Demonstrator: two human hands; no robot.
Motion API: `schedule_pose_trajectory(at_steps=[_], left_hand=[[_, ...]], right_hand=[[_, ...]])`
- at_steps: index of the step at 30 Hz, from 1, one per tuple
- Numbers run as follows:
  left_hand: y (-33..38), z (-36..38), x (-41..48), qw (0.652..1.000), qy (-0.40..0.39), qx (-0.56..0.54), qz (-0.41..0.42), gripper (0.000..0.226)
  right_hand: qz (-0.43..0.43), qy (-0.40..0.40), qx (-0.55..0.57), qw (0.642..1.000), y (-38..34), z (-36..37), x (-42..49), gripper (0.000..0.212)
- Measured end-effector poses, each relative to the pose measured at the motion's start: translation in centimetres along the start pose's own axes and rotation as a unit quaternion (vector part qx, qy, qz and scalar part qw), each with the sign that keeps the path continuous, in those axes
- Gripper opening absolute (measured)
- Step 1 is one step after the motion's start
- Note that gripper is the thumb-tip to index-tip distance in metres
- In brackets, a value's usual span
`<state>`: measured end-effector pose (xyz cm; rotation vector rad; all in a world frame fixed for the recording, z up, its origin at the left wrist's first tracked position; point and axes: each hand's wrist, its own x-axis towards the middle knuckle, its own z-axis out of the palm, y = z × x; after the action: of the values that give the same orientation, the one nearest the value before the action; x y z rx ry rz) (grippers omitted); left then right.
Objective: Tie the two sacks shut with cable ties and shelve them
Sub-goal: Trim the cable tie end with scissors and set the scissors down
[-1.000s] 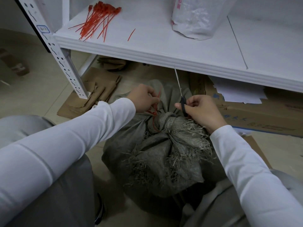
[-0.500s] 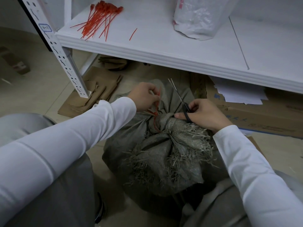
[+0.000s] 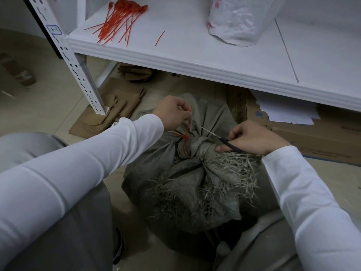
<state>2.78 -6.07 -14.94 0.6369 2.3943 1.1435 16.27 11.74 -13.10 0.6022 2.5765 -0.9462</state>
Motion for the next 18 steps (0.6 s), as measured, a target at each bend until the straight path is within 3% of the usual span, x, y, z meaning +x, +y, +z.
schedule_pose_trajectory(at_steps=[4, 18], left_hand=[[0.1, 0.2, -0.1, 1.0, 0.009, 0.011, 0.009, 0.006], [0.3, 0.5, -0.4, 0.998, 0.004, 0.036, 0.056, 0.006]], right_hand=[[-0.014, -0.015, -0.018, 1.0, -0.3, 0.1, 0.0, 0.047], [-0.023, -0.02, -0.071, 0.997, -1.7, 1.2, 0.2, 0.034]])
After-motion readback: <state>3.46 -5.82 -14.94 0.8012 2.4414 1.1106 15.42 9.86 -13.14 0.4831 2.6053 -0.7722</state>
